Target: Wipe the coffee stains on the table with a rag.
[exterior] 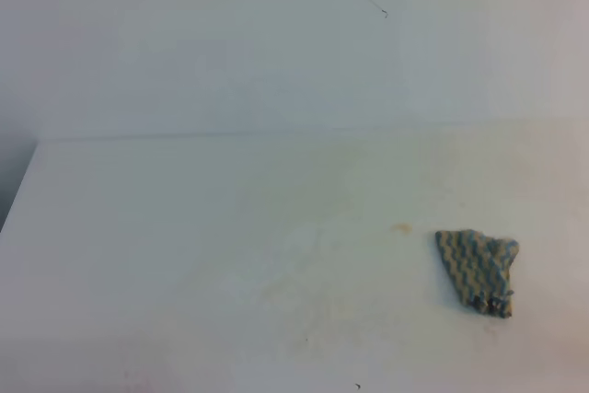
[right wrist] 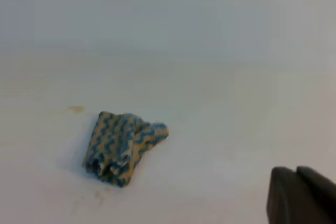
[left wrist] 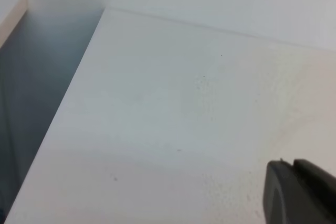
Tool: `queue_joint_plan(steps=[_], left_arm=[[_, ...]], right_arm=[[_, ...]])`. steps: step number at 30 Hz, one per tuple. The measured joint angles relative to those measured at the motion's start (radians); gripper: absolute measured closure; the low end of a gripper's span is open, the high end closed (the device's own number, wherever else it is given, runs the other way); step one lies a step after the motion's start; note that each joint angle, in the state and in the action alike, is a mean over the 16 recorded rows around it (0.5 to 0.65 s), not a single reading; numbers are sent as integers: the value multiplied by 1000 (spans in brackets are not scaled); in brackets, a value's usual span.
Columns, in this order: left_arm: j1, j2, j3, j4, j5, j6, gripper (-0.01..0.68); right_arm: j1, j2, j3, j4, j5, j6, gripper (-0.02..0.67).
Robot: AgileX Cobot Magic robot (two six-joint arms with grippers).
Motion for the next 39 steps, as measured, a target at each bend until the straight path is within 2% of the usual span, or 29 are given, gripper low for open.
queue_joint_plan(steps=[6,21,39], left_arm=[[0,0,0,0,0,0,674],[0,10,0,0,0,0,674],[0,17,3,0,0,0,674]], right_arm=[[0,0,34,-60,56,67,649],[0,0,35,-383,139,506,649],[0,0,35,-414,140,555,649]])
